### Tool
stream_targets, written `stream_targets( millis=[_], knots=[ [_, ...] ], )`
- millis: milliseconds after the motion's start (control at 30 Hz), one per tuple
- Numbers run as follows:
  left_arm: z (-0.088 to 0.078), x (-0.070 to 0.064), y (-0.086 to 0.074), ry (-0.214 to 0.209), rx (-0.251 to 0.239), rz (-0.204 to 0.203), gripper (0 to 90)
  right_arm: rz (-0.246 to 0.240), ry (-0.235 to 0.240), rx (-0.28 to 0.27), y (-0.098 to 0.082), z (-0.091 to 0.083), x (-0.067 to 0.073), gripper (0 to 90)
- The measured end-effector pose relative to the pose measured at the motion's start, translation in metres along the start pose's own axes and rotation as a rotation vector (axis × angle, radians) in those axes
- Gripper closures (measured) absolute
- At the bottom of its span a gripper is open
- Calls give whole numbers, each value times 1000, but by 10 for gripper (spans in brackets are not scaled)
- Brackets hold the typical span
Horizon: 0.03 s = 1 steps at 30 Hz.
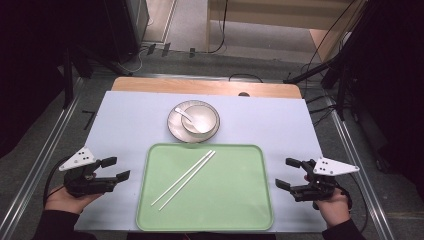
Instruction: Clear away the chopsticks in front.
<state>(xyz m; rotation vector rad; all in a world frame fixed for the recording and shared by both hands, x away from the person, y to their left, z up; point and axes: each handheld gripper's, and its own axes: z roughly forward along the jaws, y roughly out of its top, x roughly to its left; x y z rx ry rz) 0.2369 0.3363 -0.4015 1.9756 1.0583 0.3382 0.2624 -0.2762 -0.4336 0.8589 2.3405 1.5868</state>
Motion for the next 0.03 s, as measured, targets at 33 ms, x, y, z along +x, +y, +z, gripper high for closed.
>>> stream_targets(
  millis=[33],
  knots=[
    [0,0,0,0,0,0,280,0,0,0,0,0,0,160]
  ],
)
